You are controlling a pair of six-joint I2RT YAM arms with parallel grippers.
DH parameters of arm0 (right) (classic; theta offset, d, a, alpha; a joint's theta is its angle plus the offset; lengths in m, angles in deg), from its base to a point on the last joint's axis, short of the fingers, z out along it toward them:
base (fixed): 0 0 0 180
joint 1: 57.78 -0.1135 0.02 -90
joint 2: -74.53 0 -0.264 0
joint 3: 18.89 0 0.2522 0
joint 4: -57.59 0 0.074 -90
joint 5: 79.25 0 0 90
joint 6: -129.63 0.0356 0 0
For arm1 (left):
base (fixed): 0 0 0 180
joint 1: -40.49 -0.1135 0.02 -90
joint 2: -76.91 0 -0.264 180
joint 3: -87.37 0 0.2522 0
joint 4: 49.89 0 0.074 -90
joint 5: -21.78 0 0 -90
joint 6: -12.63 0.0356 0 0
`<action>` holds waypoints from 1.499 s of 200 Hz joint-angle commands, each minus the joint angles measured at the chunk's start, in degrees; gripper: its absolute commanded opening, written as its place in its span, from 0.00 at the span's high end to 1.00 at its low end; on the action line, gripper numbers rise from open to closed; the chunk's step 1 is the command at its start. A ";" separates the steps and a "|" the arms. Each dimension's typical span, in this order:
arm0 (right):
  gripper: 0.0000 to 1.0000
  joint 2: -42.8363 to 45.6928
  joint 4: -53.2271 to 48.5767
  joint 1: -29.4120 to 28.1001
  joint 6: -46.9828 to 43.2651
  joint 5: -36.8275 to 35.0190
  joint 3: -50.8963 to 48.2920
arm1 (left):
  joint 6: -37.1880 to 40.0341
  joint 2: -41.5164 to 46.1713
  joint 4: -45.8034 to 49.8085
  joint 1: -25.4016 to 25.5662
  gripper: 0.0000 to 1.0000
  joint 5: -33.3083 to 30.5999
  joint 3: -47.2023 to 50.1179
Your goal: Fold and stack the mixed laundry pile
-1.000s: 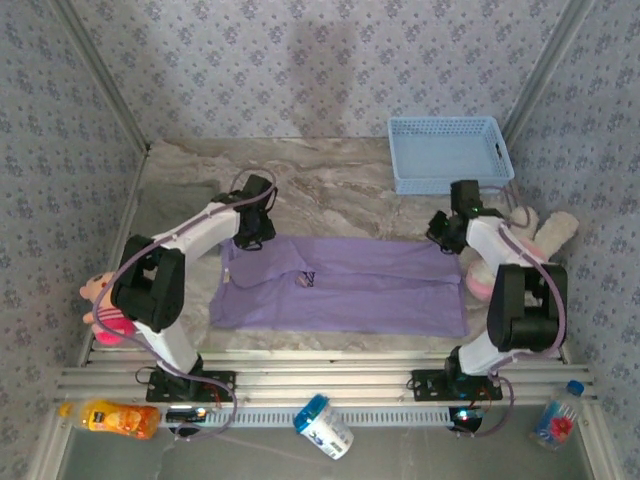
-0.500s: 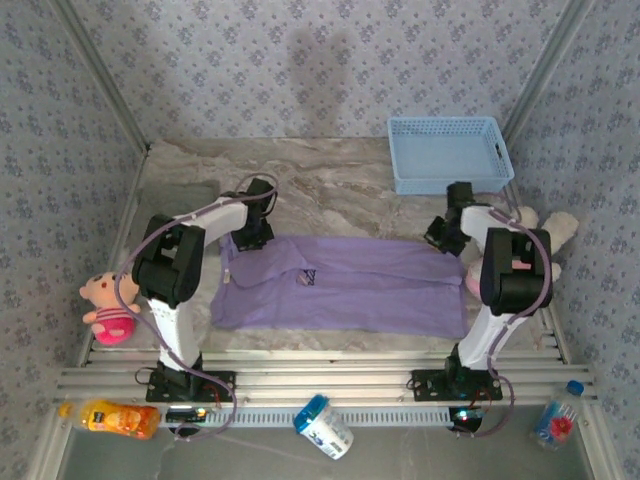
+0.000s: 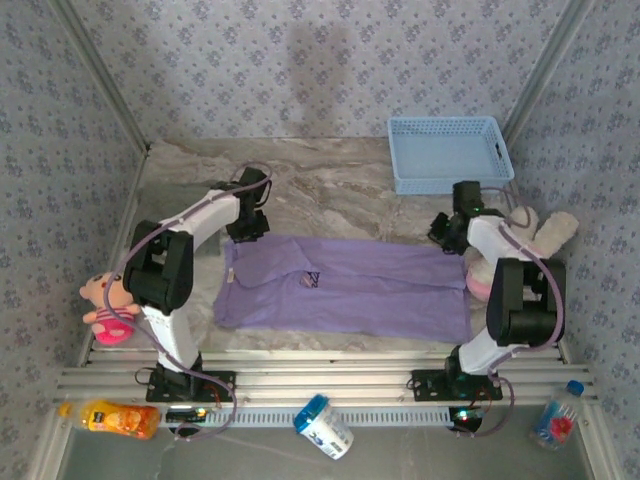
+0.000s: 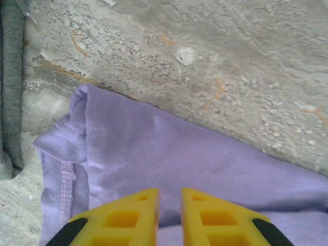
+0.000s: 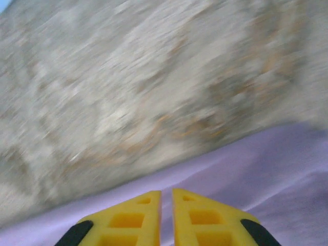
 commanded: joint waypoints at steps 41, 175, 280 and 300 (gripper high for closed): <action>0.75 -7.40 0.03 -11.21 2.15 7.58 0.49 | -2.64 -2.83 -0.35 0.87 0.81 3.06 2.52; 0.67 -23.76 -2.64 -10.88 1.09 4.85 15.49 | 3.08 -19.52 5.92 -3.03 0.77 -4.00 -15.69; 0.41 -9.25 -7.01 -8.30 -7.81 13.62 13.59 | 3.69 -11.80 7.74 1.32 0.44 5.55 -24.65; 0.41 -6.40 -6.44 -7.69 -7.26 13.01 9.84 | 2.29 -13.03 6.41 3.88 0.44 6.35 -25.94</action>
